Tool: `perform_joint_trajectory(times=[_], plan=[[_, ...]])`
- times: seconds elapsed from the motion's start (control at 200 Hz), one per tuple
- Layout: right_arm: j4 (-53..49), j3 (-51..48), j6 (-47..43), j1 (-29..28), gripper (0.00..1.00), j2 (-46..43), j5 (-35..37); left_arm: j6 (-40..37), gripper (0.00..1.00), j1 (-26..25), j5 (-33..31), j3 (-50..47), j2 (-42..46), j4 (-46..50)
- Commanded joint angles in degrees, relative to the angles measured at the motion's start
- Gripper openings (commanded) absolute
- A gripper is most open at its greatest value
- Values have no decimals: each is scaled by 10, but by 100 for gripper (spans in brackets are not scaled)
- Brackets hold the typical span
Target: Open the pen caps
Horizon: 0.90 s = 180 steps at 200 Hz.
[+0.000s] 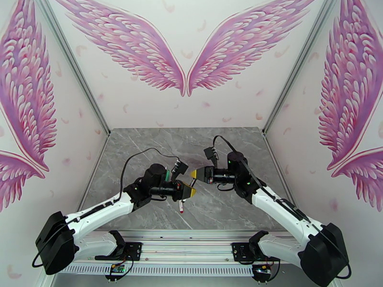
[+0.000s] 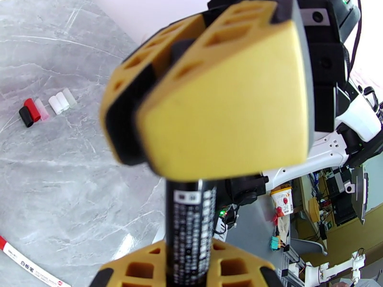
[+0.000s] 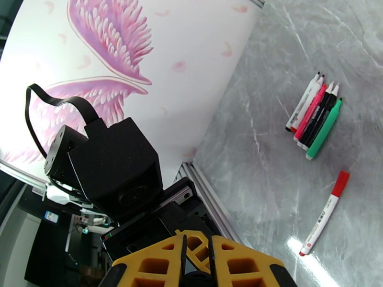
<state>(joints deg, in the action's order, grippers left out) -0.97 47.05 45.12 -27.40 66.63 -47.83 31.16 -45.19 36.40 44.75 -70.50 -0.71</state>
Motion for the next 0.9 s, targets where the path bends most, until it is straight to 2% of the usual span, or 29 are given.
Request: perform_joint_trajectory(times=[0.0, 0.11, 0.305, 0.47, 0.635, 0.895], plan=[[-71, 52, -32, 7, 8, -22, 62, -37, 2, -8, -78, 24, -4, 121], [-146, 76, -32, 7, 7, -13, 121, -62, 2, -29, -161, 42, -6, 169], [-192, 93, 1, 7, 6, 3, 182, -88, 1, -80, -274, 73, -28, 215], [-227, 102, 4, 7, 5, 2, 239, -96, 0, -114, -319, 96, -52, 234], [-223, 100, -2, 11, 4, 0, 243, -90, 0, -116, -285, 94, -53, 221], [-87, 44, -10, 56, 4, -28, 94, -42, 0, -60, -126, 38, -5, 129]])
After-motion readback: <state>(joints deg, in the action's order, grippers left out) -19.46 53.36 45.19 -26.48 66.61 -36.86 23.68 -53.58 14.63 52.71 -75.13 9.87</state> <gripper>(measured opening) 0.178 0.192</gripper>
